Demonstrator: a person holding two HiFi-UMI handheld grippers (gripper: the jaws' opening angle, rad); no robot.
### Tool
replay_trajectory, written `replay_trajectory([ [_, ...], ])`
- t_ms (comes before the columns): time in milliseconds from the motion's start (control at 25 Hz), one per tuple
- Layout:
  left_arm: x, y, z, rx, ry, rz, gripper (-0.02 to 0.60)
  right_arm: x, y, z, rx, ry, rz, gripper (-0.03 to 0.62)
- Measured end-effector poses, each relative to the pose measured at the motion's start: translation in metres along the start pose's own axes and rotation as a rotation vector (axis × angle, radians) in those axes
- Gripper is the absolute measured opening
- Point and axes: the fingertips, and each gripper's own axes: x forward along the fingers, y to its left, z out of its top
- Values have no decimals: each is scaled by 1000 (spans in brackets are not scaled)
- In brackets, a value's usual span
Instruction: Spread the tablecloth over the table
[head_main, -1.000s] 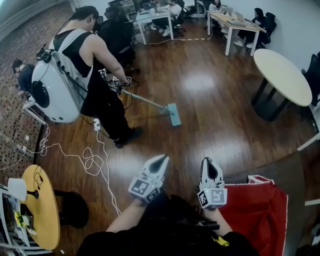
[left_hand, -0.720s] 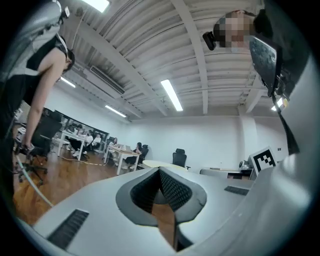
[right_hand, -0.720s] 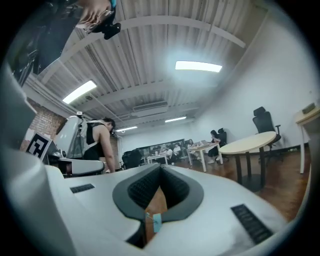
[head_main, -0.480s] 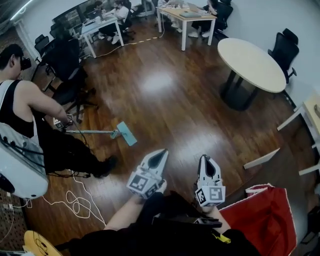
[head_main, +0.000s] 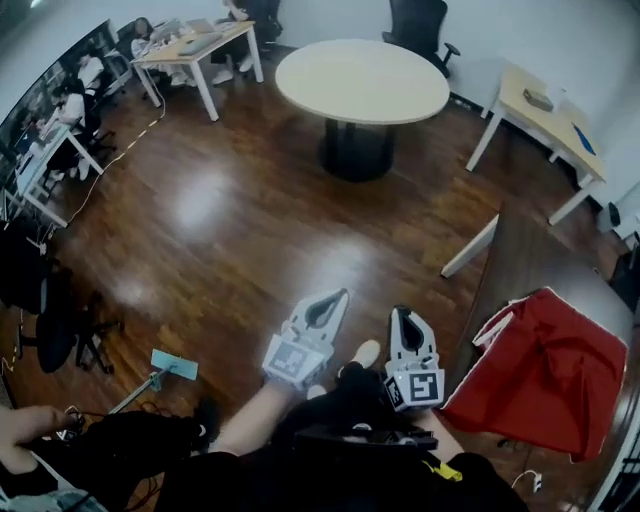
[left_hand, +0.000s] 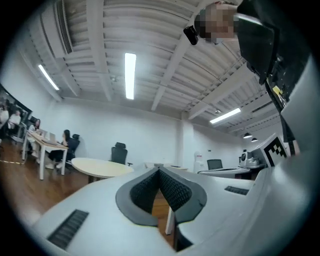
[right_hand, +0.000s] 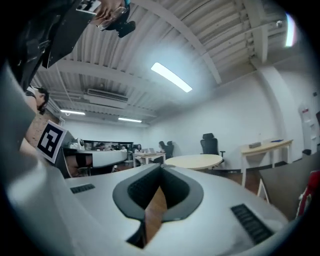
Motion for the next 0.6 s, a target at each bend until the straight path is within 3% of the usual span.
replay_trajectory([
  [120, 63, -13, -5, 16, 7, -113, -3, 19, -62, -6, 33, -20, -92, 6],
  [320, 123, -28, -2, 28, -5, -161, -3, 52, -140, 12, 65, -95, -140, 5],
  [440, 121, -27, -3, 15, -10, -154, -2, 61, -138, 7, 73, -86, -124, 6],
  [600, 90, -25, -15, 5, 33, -132, -3, 52, -102, -7, 67, -48, -87, 5],
])
